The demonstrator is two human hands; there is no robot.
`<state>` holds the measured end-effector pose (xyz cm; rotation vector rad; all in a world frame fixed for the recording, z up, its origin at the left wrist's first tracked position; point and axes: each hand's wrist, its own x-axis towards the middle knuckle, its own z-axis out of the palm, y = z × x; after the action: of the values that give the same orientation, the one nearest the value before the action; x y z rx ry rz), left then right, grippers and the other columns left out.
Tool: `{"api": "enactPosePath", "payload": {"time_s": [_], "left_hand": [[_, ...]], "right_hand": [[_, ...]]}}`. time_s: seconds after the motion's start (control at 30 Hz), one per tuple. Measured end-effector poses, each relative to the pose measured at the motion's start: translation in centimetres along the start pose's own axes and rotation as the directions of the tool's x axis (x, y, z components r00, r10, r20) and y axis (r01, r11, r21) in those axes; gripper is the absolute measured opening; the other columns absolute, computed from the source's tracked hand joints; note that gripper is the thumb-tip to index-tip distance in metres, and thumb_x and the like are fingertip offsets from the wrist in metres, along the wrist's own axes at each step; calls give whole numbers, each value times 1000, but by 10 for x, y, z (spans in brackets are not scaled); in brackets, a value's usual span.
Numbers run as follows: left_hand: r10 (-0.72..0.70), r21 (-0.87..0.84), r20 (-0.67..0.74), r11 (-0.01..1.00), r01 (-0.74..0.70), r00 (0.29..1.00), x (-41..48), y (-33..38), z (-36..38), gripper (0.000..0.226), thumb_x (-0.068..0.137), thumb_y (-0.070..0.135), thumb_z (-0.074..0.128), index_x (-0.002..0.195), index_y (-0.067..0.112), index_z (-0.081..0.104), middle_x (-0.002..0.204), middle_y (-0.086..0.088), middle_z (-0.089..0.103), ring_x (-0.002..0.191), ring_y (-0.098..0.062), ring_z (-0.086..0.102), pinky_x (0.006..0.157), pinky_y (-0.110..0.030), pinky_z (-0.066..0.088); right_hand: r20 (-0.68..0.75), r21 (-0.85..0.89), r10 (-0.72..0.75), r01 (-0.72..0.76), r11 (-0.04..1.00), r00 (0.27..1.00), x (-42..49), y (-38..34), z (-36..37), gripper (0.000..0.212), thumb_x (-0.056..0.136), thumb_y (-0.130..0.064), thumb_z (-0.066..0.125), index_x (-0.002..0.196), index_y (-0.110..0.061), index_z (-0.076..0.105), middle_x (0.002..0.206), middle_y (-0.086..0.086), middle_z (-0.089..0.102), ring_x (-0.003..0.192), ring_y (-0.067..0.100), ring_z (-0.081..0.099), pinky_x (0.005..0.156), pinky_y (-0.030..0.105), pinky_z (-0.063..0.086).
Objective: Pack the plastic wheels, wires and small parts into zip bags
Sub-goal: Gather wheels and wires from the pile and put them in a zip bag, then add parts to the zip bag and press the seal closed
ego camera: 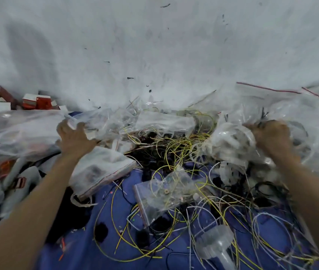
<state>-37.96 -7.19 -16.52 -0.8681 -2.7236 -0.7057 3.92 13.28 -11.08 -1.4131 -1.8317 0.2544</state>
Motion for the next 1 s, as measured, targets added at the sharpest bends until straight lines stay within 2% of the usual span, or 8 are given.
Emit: {"api": "enactPosePath", "payload": {"time_s": [0.2,0.3,0.37,0.47,0.7,0.8,0.87,1.0], "left_hand": [[-171,40,250,985,166,953,10,-36,41,84,87,33,60,149,11,8,151,-26,0,138,-43,10,110,-48,21],[-154,112,203,985,133,967,14,-42,48,63,91,24,52,143,2,24,139,-32,30,129,-42,28,107,-43,26],[-51,169,192,985,18,980,15,-38,47,39,92,19,47,126,0,50,127,-24,50,119,-37,43,100,-35,35],[33,121,202,991,-59,979,12,-34,43,32,90,14,46,113,0,63,119,-22,60,113,-34,51,94,-35,43],[176,17,110,984,-179,978,-19,6,19,38,99,22,34,112,2,64,119,-25,60,112,-38,54,96,-38,39],[314,-48,-44,948,-316,948,-51,29,-1,37,99,24,38,97,-3,64,98,-25,60,97,-41,57,82,-40,41],[455,-175,-151,862,-476,878,-81,43,-17,36,98,23,42,83,-3,60,80,-13,53,83,-38,57,71,-37,38],[732,-420,-140,566,-709,667,-145,65,-52,17,86,10,55,96,5,68,76,8,46,68,-18,52,67,-24,35]], "right_hand": [[-257,-8,140,-147,989,956,2,-3,4,100,70,-35,78,143,-3,17,135,24,32,122,41,35,95,51,40],[-460,-114,-209,175,978,863,-9,-7,-4,84,80,-30,65,146,-18,15,141,22,26,125,40,30,95,52,31],[-272,-281,-507,436,855,818,-21,-10,9,59,88,-43,54,141,-23,34,139,14,38,123,34,40,97,50,33],[55,-326,-428,421,846,902,-29,9,29,46,88,-35,58,129,-15,51,129,14,54,112,37,53,86,54,47],[36,-394,-102,108,913,994,-11,-19,29,47,87,-30,56,128,-8,46,134,21,42,123,39,39,99,59,31],[-79,-291,-343,308,906,936,-41,-50,26,50,83,-28,62,127,-13,47,137,16,40,125,33,36,101,48,27],[-20,79,-458,459,885,888,-75,-74,28,38,88,-45,53,116,-21,58,121,6,57,111,21,52,95,36,38],[696,601,-253,-353,717,672,-117,-101,35,67,83,-73,27,132,-31,47,115,-9,61,97,17,65,82,40,55]]}}
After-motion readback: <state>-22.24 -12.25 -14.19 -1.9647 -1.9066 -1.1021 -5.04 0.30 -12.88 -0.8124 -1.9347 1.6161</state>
